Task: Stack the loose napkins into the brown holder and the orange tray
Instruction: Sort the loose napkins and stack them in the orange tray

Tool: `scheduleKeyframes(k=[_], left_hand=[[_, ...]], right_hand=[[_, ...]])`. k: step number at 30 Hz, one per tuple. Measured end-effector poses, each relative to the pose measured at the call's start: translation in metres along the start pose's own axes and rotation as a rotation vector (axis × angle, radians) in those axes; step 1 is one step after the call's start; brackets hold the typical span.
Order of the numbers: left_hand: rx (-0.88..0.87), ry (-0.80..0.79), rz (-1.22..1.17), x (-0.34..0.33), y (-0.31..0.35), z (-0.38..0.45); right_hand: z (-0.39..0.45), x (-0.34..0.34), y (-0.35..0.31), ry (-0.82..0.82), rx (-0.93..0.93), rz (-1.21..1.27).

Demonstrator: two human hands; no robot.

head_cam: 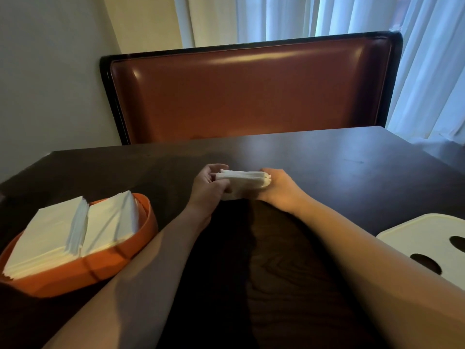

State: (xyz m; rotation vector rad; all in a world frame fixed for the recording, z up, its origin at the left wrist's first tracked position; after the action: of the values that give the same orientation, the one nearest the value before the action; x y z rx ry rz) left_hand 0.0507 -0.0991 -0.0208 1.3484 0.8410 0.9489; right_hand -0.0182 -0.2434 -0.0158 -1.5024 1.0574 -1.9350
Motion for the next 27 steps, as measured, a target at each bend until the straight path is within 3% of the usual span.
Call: scheduleKeyframes(k=[3,8,15,20,27], left_hand=[[-0.022,-0.059,0.071,-0.008,0.002,-0.001],[0.011,-0.14,0.156,-0.014,-0.001,-0.003],[-0.008,0.147,-0.071,0.003,0.021,-0.013],[0.002,0.199,-0.171,-0.003,0.052,-0.032],[-0.325,0.363,-0.006,0.054,0.116,-0.078]], right_hand=[[0.009,-0.004,0.013,-0.007,0.018,-0.107],[0.003,0.003,0.007,0.021,0.022,0.013],[-0.001,0.013,-0.015,0.109,0.084,0.423],[-0.015,0.03,-0.051,0.184,0.166,0.556],[-0.023,-0.004,-0.115,-0.074,0.183,0.903]])
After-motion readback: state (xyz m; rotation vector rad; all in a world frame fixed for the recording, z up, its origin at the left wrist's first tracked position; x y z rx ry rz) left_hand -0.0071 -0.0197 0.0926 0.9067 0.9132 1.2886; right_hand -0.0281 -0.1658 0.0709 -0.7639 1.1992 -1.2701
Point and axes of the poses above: each hand's wrist, its own z-axis towards the middle knuckle, its own x-axis out of the back of the hand, y = z × x, the point moved 9 cm from there along z, towards the middle knuckle, and after that the axes turned 2 degrees about -x, right-handed, at the moved point
